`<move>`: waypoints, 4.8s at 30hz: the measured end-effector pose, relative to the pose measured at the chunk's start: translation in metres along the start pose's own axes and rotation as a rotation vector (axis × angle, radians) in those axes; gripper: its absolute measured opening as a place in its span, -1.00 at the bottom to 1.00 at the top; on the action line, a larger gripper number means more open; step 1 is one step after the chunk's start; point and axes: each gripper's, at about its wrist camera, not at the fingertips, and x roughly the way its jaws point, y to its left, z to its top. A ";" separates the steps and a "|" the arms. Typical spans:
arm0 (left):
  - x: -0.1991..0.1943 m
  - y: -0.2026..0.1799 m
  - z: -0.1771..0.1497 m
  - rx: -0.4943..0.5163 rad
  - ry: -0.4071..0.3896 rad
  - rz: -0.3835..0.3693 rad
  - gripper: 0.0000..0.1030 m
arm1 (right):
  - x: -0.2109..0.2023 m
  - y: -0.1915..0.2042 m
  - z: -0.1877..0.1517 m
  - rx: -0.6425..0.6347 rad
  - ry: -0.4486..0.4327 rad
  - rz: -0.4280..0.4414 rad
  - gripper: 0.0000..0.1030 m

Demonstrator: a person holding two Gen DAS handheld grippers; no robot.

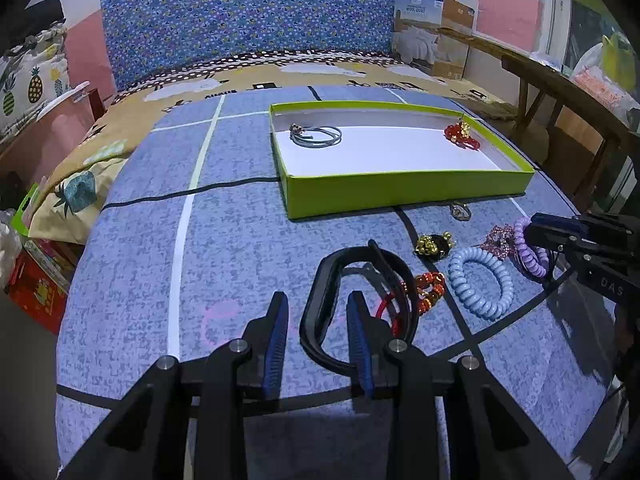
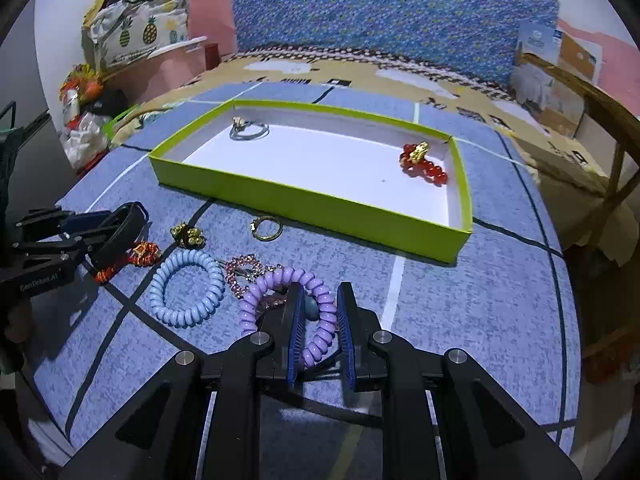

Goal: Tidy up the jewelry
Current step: 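Carry black strap toward green box with left tool while right tool lifts purple hair tie, then release black strap into box with left tool while right tool releases purple hair tie, then move left tool to red tassel knot while right tool approaches pink hairpin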

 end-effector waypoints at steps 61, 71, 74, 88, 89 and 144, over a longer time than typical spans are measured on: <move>0.070 -0.007 0.102 0.044 0.017 0.088 -0.75 | 0.053 -0.081 0.068 0.154 0.013 -0.116 -0.81; 0.075 -0.014 0.105 0.058 0.036 0.122 -0.70 | 0.054 -0.075 0.070 0.136 0.014 -0.135 -0.69; 0.070 -0.011 0.104 0.044 0.024 0.109 -0.61 | 0.047 -0.073 0.069 0.147 -0.002 -0.146 -0.68; 0.001 -0.010 0.074 0.003 -0.103 0.032 -0.56 | -0.030 -0.032 0.048 0.132 -0.138 -0.142 -0.67; -0.004 -0.011 0.070 0.005 -0.109 0.028 -0.56 | -0.037 -0.028 0.045 0.131 -0.149 -0.140 -0.67; -0.085 -0.034 -0.020 0.056 -0.209 -0.061 -0.39 | -0.112 0.026 -0.038 0.138 -0.227 -0.049 -0.67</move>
